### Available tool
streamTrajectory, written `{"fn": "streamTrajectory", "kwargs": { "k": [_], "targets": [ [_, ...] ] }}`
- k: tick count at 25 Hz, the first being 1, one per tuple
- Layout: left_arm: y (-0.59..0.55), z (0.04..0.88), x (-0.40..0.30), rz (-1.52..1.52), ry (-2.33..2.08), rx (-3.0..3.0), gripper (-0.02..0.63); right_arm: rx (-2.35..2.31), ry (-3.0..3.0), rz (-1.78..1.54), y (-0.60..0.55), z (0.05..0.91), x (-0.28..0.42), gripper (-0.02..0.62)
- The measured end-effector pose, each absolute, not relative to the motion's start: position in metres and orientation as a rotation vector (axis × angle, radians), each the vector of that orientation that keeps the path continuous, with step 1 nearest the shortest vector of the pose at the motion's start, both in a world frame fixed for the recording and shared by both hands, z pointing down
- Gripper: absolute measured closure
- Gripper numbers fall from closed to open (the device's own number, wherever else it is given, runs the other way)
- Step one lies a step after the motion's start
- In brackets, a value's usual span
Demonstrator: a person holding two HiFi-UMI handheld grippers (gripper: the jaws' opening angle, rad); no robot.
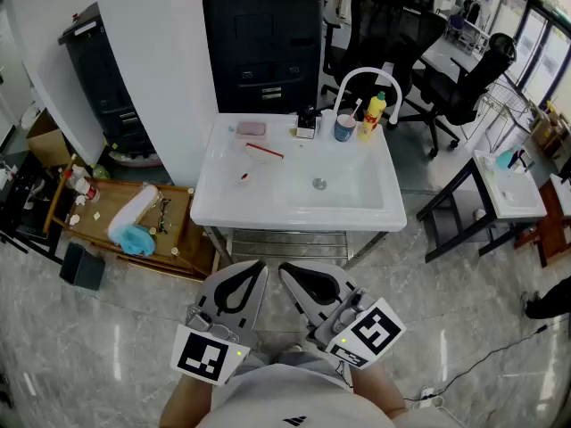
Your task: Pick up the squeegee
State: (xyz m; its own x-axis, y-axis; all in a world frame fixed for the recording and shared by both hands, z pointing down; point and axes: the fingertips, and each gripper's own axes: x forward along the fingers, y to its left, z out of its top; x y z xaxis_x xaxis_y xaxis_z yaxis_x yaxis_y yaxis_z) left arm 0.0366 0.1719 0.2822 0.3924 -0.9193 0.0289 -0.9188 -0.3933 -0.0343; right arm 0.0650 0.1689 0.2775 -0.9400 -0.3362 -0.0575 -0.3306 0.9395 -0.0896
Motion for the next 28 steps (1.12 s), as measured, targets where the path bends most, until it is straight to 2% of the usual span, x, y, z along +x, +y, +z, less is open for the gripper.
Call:
{"fn": "streamTrajectory", "kwargs": {
  "k": [28],
  "targets": [
    [0.163,0.292,-0.06,-0.05,1.639,-2.684,0.594,-0.653,2.997,-0.154,0.164,0.28,-0.031,0.586]
  ]
}}
